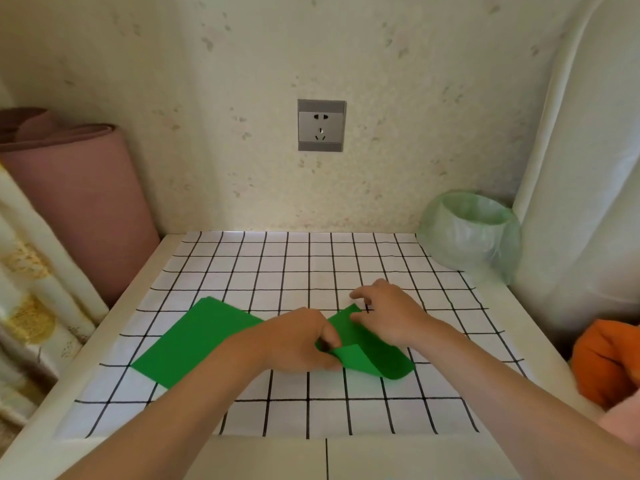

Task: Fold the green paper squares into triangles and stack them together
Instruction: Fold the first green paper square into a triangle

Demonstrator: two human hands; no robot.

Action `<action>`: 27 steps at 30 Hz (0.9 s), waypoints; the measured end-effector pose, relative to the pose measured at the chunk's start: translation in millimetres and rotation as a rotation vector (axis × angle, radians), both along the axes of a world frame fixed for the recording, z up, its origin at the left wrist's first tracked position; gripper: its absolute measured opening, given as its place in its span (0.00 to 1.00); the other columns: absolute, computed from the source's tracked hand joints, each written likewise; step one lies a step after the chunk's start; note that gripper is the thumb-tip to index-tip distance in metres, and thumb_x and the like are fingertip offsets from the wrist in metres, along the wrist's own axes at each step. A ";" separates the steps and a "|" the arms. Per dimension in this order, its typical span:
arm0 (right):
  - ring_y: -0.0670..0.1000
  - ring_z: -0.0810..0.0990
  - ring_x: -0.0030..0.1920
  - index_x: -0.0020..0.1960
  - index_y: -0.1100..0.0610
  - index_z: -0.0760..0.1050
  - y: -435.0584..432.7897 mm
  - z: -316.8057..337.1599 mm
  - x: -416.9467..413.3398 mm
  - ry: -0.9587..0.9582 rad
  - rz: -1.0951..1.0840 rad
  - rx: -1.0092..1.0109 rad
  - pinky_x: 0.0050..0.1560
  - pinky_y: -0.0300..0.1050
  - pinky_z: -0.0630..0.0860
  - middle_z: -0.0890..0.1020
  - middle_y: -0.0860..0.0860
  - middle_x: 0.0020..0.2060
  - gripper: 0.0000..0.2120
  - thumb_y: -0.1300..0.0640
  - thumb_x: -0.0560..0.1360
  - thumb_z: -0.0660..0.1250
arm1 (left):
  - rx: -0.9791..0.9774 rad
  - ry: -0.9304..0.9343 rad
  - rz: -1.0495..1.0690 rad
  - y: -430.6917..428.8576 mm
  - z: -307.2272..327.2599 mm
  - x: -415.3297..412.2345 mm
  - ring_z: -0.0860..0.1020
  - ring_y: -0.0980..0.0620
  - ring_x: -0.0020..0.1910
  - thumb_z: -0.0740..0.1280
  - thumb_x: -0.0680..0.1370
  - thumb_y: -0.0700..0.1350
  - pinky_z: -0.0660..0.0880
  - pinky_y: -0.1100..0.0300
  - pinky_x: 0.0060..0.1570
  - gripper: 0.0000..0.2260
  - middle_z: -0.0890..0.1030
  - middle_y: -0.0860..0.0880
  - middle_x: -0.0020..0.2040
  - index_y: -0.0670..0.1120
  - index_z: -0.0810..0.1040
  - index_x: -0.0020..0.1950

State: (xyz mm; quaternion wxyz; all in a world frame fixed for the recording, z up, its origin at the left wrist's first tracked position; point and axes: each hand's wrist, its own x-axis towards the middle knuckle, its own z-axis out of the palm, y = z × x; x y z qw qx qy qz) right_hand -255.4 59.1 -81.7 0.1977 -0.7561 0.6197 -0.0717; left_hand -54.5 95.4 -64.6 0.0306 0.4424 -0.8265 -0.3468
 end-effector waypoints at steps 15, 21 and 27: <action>0.48 0.78 0.45 0.49 0.45 0.73 -16.1 5.5 9.5 -0.227 0.030 0.065 0.43 0.43 0.76 0.79 0.48 0.47 0.09 0.58 0.75 0.69 | -0.076 0.092 0.222 -11.0 -11.3 0.8 0.77 0.49 0.50 0.70 0.76 0.51 0.75 0.52 0.55 0.11 0.78 0.48 0.52 0.43 0.81 0.46; 0.48 0.84 0.41 0.54 0.48 0.80 -4.3 21.1 11.8 -0.610 -0.058 0.121 0.43 0.43 0.82 0.85 0.50 0.42 0.16 0.62 0.71 0.76 | -0.213 0.222 0.319 -15.8 -6.6 1.7 0.59 0.60 0.70 0.71 0.76 0.49 0.56 0.65 0.65 0.05 0.67 0.58 0.67 0.49 0.80 0.47; 0.51 0.85 0.45 0.47 0.52 0.85 7.6 33.2 11.0 -0.821 -0.184 0.129 0.46 0.43 0.79 0.87 0.50 0.43 0.11 0.50 0.79 0.66 | -0.147 0.354 0.436 -16.1 -0.6 -4.5 0.72 0.59 0.33 0.69 0.77 0.49 0.68 0.63 0.35 0.07 0.75 0.55 0.34 0.48 0.77 0.41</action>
